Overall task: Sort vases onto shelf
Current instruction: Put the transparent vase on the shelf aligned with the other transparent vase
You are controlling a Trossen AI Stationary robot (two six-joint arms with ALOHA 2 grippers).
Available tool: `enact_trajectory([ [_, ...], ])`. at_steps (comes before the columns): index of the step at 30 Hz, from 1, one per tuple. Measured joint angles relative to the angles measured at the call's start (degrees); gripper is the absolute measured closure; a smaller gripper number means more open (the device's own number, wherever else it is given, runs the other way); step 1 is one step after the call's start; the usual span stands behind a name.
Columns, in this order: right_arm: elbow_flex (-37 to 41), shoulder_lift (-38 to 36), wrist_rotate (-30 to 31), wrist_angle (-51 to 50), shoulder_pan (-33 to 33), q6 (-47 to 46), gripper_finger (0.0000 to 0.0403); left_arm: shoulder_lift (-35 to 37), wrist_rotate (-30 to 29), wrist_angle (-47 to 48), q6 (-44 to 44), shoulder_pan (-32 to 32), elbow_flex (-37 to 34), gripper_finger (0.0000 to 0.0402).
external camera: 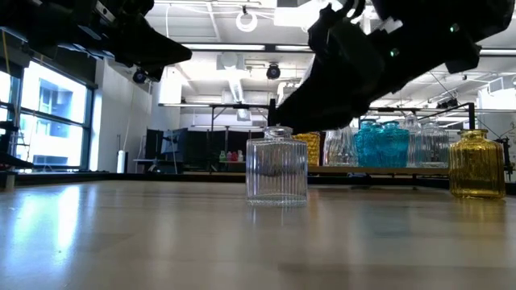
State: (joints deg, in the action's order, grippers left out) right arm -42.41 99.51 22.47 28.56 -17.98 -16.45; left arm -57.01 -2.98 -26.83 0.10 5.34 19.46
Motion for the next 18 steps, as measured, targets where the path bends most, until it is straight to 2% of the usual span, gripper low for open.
enact_trajectory([
  [9, 0.0, 4.1, -0.4, 4.1, 0.3, 0.0, 0.0145, 0.0, 0.0, 0.0, 0.0, 0.0, 0.0, 0.0401],
  [12, 0.0, 4.1, -0.4, 4.9, 0.3, 0.0, 0.0171, 0.0, 0.0, 0.0, 0.0, 0.0, 0.0, 0.0401],
  [18, 0.0, 4.0, -0.2, 5.4, 0.3, 0.5, 0.0254, 0.0, 0.0, 0.0, 0.0, 0.0, 0.0, 0.0401],
])
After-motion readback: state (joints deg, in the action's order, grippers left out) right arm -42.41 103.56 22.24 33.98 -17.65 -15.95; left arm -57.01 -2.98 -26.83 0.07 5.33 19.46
